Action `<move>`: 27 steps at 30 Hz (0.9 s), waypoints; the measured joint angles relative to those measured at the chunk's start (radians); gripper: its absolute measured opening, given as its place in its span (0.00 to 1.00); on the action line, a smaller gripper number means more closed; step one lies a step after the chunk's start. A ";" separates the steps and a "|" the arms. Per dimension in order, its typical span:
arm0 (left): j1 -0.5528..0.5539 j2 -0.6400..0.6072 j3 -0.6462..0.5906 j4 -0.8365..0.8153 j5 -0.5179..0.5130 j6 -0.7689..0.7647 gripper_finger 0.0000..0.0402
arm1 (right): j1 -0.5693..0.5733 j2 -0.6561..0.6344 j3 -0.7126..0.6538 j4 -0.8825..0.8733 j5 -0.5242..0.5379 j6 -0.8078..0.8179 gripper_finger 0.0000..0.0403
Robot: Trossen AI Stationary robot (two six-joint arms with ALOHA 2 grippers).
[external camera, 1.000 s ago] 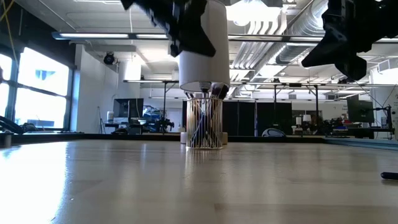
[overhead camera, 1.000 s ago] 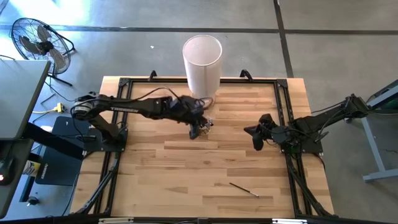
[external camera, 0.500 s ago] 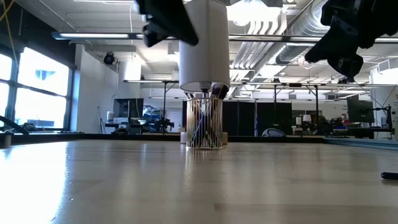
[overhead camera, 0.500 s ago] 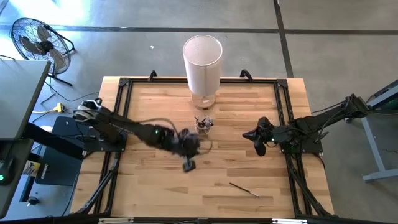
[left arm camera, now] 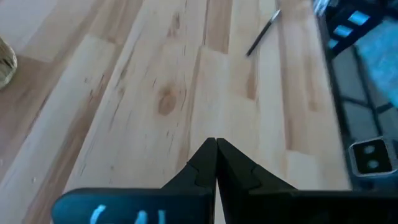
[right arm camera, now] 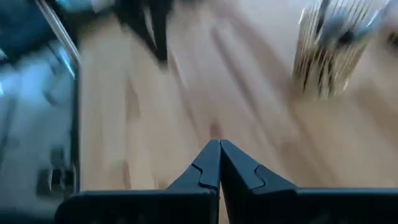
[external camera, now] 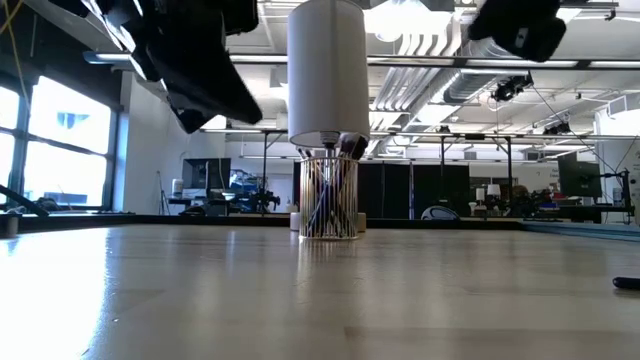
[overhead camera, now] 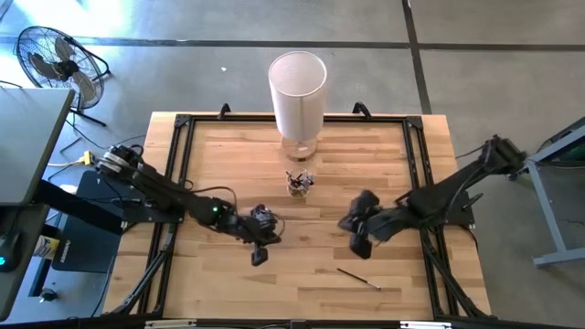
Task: Put items in baskets/containers
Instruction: Put the black eyeshadow brush into the gold pen organizer
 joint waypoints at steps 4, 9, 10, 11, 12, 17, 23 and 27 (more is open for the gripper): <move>0.002 -0.031 -0.015 0.007 0.026 0.026 0.00 | 0.033 0.185 0.220 -0.301 -0.124 0.127 0.00; 0.001 -0.036 -0.015 0.030 0.117 0.065 0.00 | 0.145 0.336 0.363 -0.498 -0.215 0.297 0.00; 0.002 -0.036 -0.015 0.034 0.134 0.075 0.00 | 0.176 0.352 0.372 -0.506 -0.216 0.345 0.00; 0.002 -0.036 -0.015 0.040 0.153 0.083 0.00 | 0.206 0.367 0.377 -0.509 -0.215 0.398 0.00; 0.002 -0.036 -0.015 0.043 0.168 0.093 0.00 | 0.237 0.380 0.380 -0.508 -0.213 0.449 0.01; 0.002 -0.036 -0.015 0.045 0.182 0.126 0.00 | 0.383 0.419 0.380 -0.502 -0.219 0.636 0.07; 0.002 -0.036 -0.015 0.065 0.170 0.124 0.00 | 0.485 0.467 0.380 -0.521 -0.201 0.622 0.19; 0.002 -0.036 -0.015 0.123 0.131 0.123 0.00 | 0.510 0.519 0.380 -0.526 -0.206 0.561 0.26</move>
